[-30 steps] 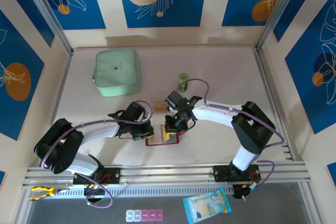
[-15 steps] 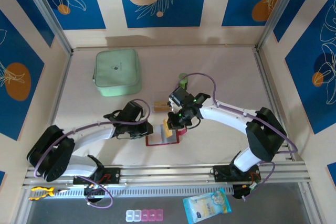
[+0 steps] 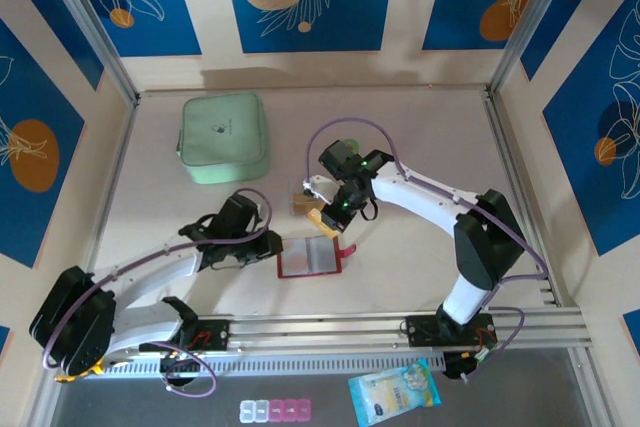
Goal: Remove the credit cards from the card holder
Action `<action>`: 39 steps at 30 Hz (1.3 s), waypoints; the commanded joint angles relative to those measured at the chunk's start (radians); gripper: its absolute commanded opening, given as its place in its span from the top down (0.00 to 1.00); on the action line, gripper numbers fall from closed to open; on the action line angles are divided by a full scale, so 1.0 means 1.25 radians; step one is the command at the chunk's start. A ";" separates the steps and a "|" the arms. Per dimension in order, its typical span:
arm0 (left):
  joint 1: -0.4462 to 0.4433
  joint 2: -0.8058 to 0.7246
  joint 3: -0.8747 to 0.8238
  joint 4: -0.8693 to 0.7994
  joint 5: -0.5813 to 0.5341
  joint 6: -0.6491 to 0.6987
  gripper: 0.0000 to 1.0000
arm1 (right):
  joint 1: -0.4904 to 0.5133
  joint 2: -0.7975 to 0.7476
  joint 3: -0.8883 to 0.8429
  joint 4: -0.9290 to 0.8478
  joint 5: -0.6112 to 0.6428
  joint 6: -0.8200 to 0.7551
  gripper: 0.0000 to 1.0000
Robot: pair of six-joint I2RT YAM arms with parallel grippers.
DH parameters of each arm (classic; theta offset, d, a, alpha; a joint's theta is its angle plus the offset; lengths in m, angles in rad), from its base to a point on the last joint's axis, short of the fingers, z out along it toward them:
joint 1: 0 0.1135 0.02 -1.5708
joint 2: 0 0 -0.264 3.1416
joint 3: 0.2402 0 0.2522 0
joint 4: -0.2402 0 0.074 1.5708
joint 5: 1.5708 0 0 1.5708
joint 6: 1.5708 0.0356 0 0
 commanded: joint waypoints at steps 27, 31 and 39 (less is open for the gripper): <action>0.059 -0.097 -0.062 -0.047 0.005 0.011 0.75 | -0.051 0.362 0.514 -0.241 0.059 -0.486 0.96; 0.064 -0.095 -0.061 -0.051 0.008 0.016 0.74 | -0.051 0.373 0.509 -0.247 0.047 -0.481 0.93; 0.073 -0.078 -0.053 -0.052 0.013 0.029 0.73 | -0.055 0.380 0.512 -0.236 0.064 -0.455 0.82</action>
